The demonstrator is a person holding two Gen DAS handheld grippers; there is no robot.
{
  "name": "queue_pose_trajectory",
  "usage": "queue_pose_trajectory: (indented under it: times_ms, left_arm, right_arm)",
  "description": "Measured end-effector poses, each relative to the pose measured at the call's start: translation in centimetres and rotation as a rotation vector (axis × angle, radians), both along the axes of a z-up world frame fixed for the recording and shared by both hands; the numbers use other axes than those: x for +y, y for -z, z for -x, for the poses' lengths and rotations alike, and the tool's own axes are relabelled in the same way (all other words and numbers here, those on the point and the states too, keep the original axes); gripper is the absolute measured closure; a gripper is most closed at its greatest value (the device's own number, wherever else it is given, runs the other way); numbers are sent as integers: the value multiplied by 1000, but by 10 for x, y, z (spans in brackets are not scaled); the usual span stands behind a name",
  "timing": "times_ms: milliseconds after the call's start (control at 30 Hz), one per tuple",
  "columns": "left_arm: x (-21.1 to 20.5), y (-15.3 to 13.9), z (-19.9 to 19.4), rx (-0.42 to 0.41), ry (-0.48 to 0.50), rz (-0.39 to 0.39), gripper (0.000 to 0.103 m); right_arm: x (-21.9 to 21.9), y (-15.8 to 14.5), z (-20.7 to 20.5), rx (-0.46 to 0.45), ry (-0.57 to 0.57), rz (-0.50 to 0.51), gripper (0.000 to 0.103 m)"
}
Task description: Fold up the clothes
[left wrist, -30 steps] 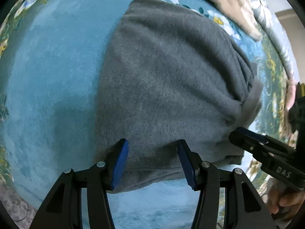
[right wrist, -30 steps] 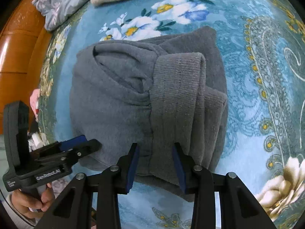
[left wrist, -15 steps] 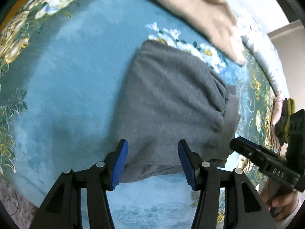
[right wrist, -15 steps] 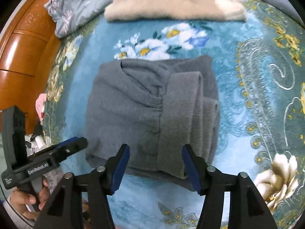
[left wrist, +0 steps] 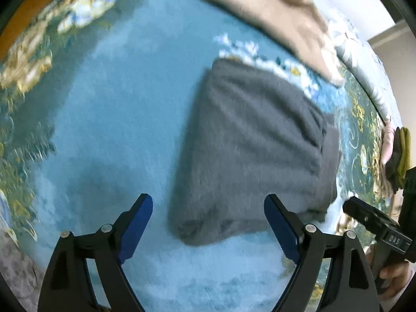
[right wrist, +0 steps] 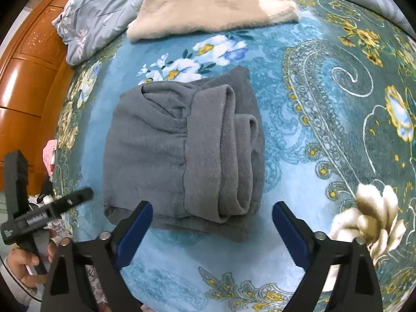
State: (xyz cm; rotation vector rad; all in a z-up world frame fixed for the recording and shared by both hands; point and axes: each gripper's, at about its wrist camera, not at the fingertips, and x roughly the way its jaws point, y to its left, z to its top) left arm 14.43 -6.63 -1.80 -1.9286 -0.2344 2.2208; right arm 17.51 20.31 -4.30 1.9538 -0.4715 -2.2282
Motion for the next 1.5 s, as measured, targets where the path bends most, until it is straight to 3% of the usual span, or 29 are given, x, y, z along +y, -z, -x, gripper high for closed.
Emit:
queue_pose_trajectory:
  times_ms: [100, 167, 267, 367, 633, 767, 900, 1000, 1067, 1300, 1367, 1433, 1500]
  left_arm:
    - [13, 0, 0, 35, 139, 105, 15]
    - [11, 5, 3, 15, 153, 66, 15]
    - [-5, 18, 12, -84, 81, -20, 11]
    - [-17, 32, 22, -142, 21, -46, 11]
    - [-24, 48, 45, -152, -25, -252, 11]
    - [-27, 63, 55, -178, -56, -318, 11]
    - [-25, 74, 65, -190, -63, -302, 11]
    - [-26, 81, 68, -219, -82, -306, 12]
    - [-26, 85, 69, -236, -91, -311, 12]
    - [-25, 93, 68, -278, -129, -323, 20]
    - [-23, 91, 67, -278, -129, -342, 37]
    - [-22, 89, 66, -272, -152, -352, 49]
    - [-20, 87, 64, -267, -175, -351, 53]
  right_arm:
    - [0, 2, -3, 17, 10, -11, 4]
    - [4, 4, -3, 23, 26, -8, 1]
    - [12, 8, -1, 26, 60, 9, 0]
    - [21, 18, 5, 11, 99, 35, 0]
    - [32, 48, 35, -35, 145, 152, 0]
    - [31, 62, 48, -71, 149, 181, 0]
    - [29, 70, 55, -94, 141, 187, 2]
    - [30, 70, 58, -93, 143, 196, 12]
    - [32, 71, 59, -96, 151, 216, 32]
    - [32, 75, 60, -115, 166, 252, 44]
    - [31, 75, 60, -117, 173, 265, 50]
    - [30, 75, 59, -118, 179, 272, 52]
    - [30, 74, 59, -116, 182, 279, 54]
